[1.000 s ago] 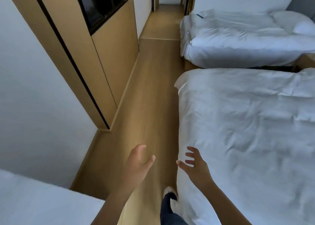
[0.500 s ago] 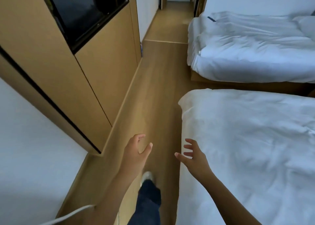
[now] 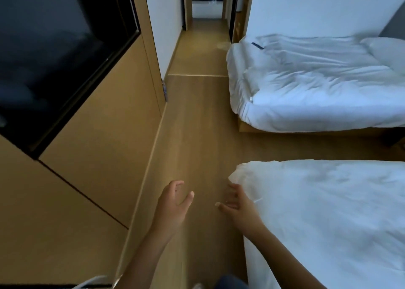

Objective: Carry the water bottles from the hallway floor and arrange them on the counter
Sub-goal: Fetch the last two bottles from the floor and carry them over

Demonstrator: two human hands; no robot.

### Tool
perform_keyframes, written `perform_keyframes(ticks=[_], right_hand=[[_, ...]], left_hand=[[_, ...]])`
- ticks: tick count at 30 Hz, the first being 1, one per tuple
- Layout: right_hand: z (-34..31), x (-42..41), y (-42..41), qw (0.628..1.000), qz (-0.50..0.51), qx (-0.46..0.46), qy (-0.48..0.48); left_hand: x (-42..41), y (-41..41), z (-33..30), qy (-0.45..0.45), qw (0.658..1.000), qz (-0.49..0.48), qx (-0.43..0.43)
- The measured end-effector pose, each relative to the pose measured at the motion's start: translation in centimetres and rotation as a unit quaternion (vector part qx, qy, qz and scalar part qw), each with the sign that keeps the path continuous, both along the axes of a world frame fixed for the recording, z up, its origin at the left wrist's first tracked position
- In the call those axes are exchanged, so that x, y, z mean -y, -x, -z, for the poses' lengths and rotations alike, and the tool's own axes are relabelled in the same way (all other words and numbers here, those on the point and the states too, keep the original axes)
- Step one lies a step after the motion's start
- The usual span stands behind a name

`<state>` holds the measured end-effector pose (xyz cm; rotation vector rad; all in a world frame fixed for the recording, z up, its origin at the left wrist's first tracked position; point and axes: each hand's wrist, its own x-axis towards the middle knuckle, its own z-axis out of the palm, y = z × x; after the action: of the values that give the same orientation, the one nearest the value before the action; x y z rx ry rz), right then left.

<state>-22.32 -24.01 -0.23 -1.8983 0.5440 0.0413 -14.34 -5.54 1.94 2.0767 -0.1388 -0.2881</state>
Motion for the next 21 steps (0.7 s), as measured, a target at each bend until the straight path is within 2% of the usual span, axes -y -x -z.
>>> perform_keyframes(ticks=[6,15,21], right_hand=[[0.8,4.9,-12.9,0.999,0.023,-0.020,-0.009],[0.0,14.9,-37.3,1.000,-0.020,-0.007,-0.012],[-0.9,19.9,-50.5,0.999,-0.032,0.000,-0.015]], left_hand=[[3.9,-12.9,1.5,-0.004,1.000,0.007,-0.022],[12.5,-35.7,1.0,-0.008,0.999,-0.048,-0.006],[17.6,-48.4,0.3,-0.017,0.998,-0.057,0.001]])
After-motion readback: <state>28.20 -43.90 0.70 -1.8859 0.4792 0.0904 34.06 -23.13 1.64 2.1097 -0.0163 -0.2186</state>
